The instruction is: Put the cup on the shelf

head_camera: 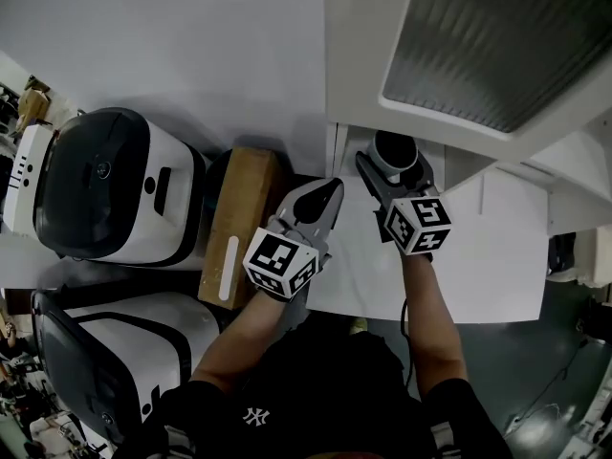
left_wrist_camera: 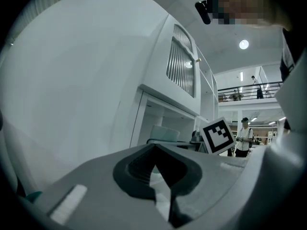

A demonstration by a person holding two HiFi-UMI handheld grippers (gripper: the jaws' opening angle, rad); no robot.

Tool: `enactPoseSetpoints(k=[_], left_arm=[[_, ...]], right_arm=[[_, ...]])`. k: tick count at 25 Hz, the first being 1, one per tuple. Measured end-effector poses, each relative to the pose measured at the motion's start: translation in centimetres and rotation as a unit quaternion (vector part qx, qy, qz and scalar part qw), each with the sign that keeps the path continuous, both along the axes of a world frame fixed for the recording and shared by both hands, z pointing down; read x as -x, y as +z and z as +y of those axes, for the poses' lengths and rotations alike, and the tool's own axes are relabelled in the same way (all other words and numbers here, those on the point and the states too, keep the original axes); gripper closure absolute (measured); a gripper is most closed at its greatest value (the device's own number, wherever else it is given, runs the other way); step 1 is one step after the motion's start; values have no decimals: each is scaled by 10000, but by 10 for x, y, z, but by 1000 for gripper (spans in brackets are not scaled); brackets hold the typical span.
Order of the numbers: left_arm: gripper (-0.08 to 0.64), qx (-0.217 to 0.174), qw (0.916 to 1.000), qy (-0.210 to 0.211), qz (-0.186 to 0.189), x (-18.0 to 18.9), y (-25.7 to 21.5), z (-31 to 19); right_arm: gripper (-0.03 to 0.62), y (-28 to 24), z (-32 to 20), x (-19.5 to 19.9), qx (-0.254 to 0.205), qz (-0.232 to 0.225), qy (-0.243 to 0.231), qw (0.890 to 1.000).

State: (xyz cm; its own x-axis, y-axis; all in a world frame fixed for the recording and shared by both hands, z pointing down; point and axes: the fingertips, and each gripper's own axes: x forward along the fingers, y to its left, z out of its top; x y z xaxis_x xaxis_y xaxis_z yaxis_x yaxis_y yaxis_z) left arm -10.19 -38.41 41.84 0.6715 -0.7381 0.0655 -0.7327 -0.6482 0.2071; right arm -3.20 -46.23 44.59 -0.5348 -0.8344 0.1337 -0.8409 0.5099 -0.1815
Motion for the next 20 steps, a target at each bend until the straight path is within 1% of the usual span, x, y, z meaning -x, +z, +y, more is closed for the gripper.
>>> enactPoseSetpoints(k=[7,14,20], left_arm=[[560,-16,10000,-8,50,6,3,-18],[560,-39,9999,100,85,-4,5,-27],[560,-33,9999,89,86,-7,5,-29]], right_arm=[[199,11,-23,12,28,113,14,9999],[199,21,-35,14,89,195,11,9998],[199,27,-46,12,99,286,37,9995]])
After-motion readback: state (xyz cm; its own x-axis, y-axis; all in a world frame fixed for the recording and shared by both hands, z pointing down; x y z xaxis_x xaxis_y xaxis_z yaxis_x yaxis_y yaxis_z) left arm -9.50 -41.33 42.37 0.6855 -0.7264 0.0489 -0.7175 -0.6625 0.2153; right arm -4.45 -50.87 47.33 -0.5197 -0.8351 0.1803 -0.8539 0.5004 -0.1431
